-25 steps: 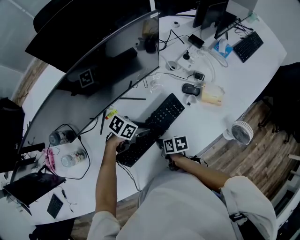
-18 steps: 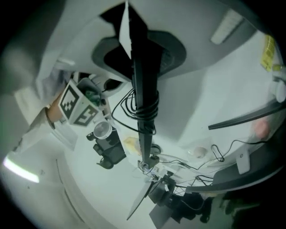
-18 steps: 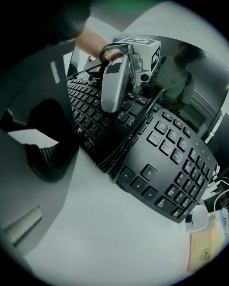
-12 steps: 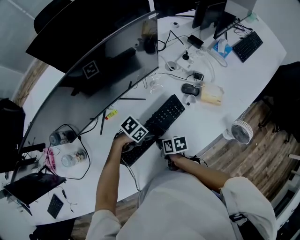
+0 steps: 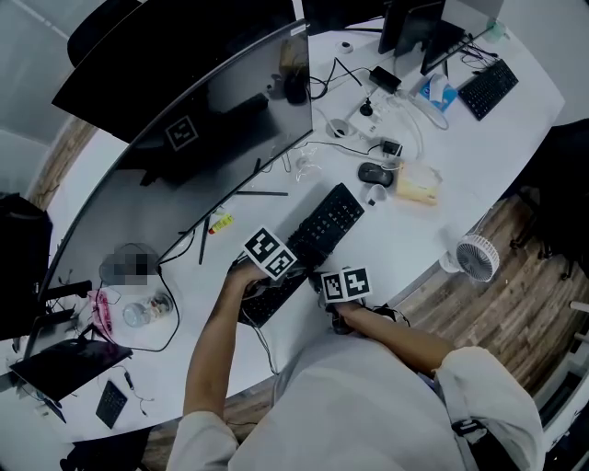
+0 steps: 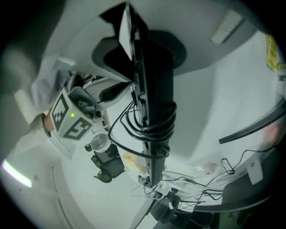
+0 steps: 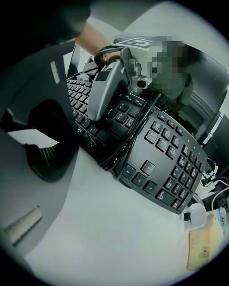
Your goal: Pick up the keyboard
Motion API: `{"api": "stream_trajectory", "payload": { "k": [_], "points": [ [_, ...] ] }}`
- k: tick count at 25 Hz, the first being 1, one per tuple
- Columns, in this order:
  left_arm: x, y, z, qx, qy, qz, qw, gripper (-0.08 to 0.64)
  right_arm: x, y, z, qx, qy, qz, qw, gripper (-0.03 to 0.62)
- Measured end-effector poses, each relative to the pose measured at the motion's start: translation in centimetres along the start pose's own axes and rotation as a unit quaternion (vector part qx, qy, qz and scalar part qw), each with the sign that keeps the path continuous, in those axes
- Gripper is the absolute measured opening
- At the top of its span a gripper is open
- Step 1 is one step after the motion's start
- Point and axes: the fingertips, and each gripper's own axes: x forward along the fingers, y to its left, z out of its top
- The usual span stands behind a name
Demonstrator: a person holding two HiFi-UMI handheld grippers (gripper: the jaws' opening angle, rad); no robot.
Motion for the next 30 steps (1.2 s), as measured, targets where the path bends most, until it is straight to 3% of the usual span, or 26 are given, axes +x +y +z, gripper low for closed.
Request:
{"api": "stream_trajectory", "payload": {
  "k": [11,14,22,30],
  "points": [
    [-0.1,-0.6,0.0,-0.010,-0.009,0.054,0.9985,0.000,-0.2,-0.2,-0.3,0.010,0.013,0.011,1.000,-0.002],
    [0.0,-0.8,-0.1,-0.020,-0.016,0.063,0.9977,0.000,-0.3,-0.2,-0.4,-0.007,0.020,0.001,1.000,-0.002],
    [0.2,-1.3,-1.0,-0.068,-0.059,0.046,0.9949,0.000,-0.7,-0.5,-1.2,-0.038,0.033,-0.016,0.999,-0.002],
    [0.0,-2.2,-1.8,-0.067,-0.067,0.062,0.9935,0.000,-1.3,0.1,-1.4,-0.054,0.039,-0.010,0.998,-0.002]
  ]
}}
